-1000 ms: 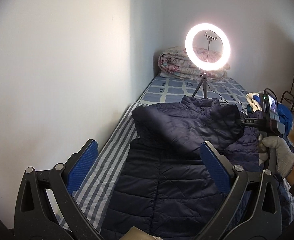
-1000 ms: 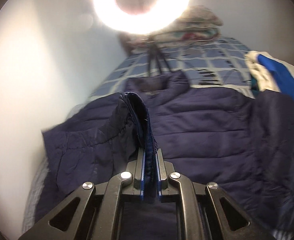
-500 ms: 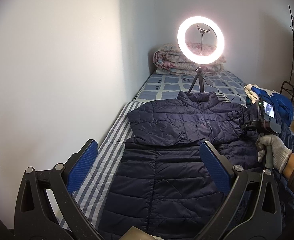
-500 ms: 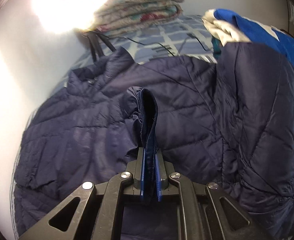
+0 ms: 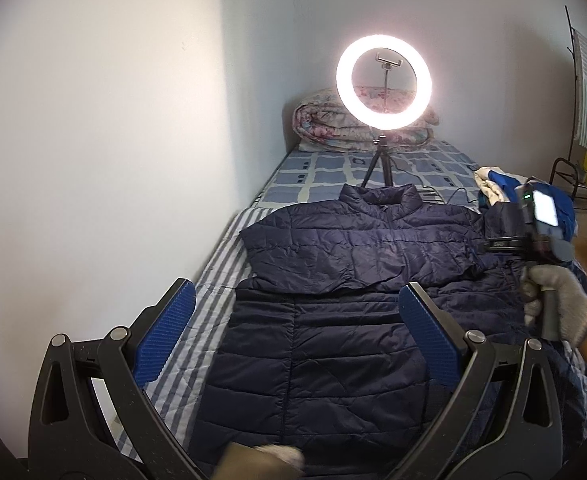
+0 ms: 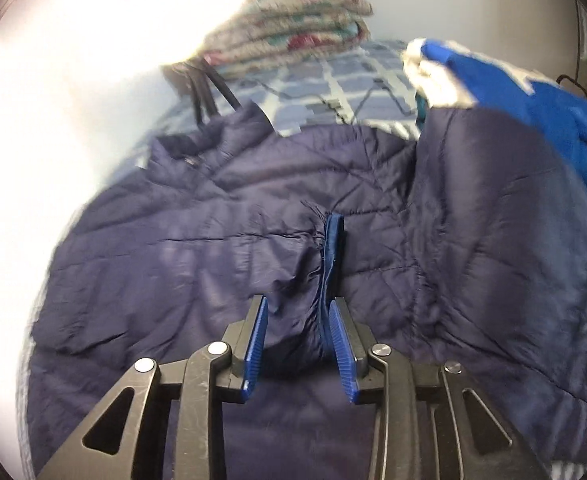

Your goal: Fold large clothes

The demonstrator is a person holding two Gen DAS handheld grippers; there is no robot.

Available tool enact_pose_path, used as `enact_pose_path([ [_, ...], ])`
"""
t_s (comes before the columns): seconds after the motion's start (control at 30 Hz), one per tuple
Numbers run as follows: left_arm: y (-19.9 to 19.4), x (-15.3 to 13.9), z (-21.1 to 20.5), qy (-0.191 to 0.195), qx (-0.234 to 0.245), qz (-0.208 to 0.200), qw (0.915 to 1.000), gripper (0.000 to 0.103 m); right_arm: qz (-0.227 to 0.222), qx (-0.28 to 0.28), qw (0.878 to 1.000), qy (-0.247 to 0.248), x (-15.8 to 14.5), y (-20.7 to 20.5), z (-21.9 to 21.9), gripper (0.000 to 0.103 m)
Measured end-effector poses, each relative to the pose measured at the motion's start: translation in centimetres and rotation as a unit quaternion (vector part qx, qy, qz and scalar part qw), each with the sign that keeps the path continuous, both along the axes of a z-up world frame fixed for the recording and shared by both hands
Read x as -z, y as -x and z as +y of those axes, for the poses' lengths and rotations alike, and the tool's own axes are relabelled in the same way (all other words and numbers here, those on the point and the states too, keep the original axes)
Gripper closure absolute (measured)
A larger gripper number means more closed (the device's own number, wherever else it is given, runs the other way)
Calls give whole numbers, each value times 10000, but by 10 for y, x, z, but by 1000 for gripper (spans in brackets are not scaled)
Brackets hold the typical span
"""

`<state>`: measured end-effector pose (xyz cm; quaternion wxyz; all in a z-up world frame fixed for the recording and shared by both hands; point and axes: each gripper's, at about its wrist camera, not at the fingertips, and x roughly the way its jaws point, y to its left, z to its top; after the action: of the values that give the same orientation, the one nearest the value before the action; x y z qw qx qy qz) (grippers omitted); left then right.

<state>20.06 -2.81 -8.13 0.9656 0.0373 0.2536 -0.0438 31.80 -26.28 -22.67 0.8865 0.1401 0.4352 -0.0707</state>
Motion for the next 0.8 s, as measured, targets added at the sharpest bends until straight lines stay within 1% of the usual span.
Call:
enact_pose_path([
  [0.03,0,0,-2,9,44,18,10000,0,-105,-24,9999,50,-12,15,0,55],
  [0.07,0,0,-4,5,94,44,9999,0,-205,-18,9998,82,-22,28,0,48],
  [0.1,0,0,-6,0,132,63,9999,0,-273,-19,9996,77,-30,39,0,46],
  [0.2,0,3,-13,51,290,187,9994,0,-394,107,9992,-26,-53,81,-13,45],
  [0.23,0,4,-15,50,326,235,9992,0,-444,218,9987,-79,-60,99,-21,43],
  [0.3,2,5,-22,48,420,283,9987,0,-509,453,9975,-199,-68,131,-38,35],
  [0.33,4,6,-26,43,480,298,9984,0,-499,591,9966,-277,-70,149,-50,35],
  [0.4,6,7,-35,1,600,335,9976,0,-401,892,9947,-313,-70,184,-71,35],
  [0.43,7,8,-39,27,700,396,9968,0,-348,990,9940,-295,-69,193,-79,35],
  [0.47,8,7,-42,91,795,467,9957,0,-233,1156,9927,-250,-66,212,-91,35],
  [0.57,6,10,-51,439,1043,798,9904,0,-15,1536,9878,-239,-59,246,-118,35],
  [0.67,2,13,-61,639,1138,1020,9862,0,41,2103,9756,-626,-47,284,-156,35],
  [0.7,1,14,-65,644,1136,1056,9858,0,52,2223,9724,-708,-43,292,-164,36],
  [0.8,-2,19,-79,504,1105,1119,9863,0,107,2629,9603,-925,-28,319,-189,36],
])
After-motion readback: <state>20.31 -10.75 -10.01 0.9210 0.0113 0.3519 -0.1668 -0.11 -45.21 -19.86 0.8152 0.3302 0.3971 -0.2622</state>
